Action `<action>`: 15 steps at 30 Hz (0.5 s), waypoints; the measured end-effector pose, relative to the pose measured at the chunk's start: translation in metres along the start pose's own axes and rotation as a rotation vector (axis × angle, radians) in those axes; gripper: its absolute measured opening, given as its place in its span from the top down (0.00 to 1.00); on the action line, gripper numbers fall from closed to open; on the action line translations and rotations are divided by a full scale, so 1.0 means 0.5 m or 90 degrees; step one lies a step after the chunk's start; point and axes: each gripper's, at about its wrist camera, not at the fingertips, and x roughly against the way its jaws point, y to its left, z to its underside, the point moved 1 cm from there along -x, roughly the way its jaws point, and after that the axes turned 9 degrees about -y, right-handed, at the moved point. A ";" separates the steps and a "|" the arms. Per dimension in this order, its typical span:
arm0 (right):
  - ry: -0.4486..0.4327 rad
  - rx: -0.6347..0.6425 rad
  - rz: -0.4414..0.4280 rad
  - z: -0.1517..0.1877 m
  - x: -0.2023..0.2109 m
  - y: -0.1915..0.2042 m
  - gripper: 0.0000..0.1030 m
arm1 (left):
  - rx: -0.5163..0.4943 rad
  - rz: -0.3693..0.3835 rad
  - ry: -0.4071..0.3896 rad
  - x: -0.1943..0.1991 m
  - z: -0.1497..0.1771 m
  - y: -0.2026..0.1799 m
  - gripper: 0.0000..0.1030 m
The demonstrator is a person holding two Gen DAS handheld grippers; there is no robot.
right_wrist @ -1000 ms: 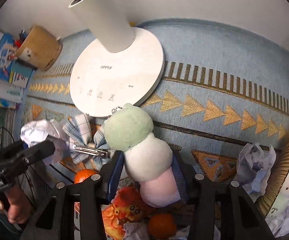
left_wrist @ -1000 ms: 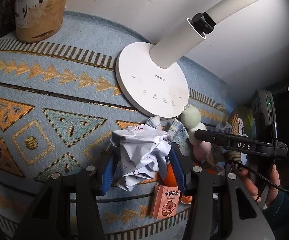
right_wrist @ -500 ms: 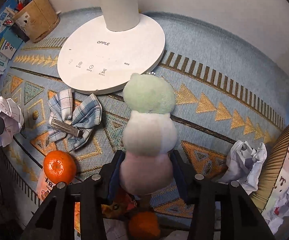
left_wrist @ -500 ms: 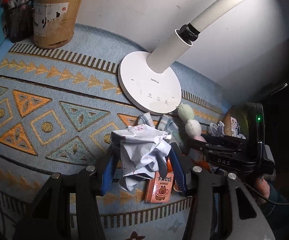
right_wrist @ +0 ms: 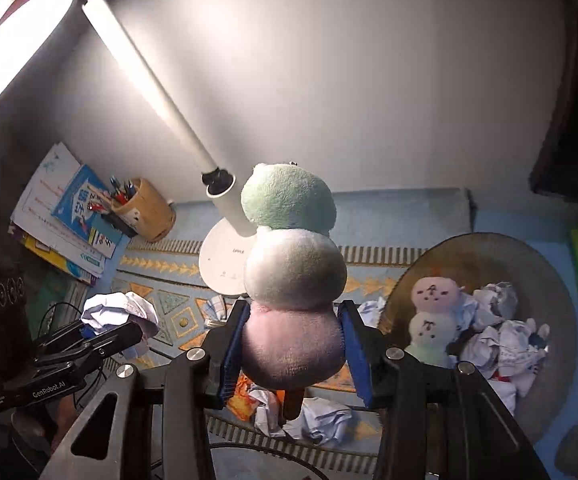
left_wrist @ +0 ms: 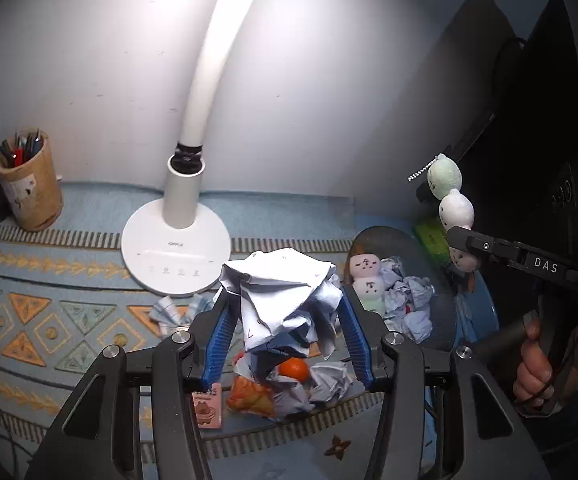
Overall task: Organize objects
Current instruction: 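Carry paper ball and dango plush onto the glass plate and release both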
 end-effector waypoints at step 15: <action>-0.045 -0.162 0.151 0.032 0.223 -0.303 0.57 | -0.083 0.088 0.045 -0.187 -0.005 -0.313 0.54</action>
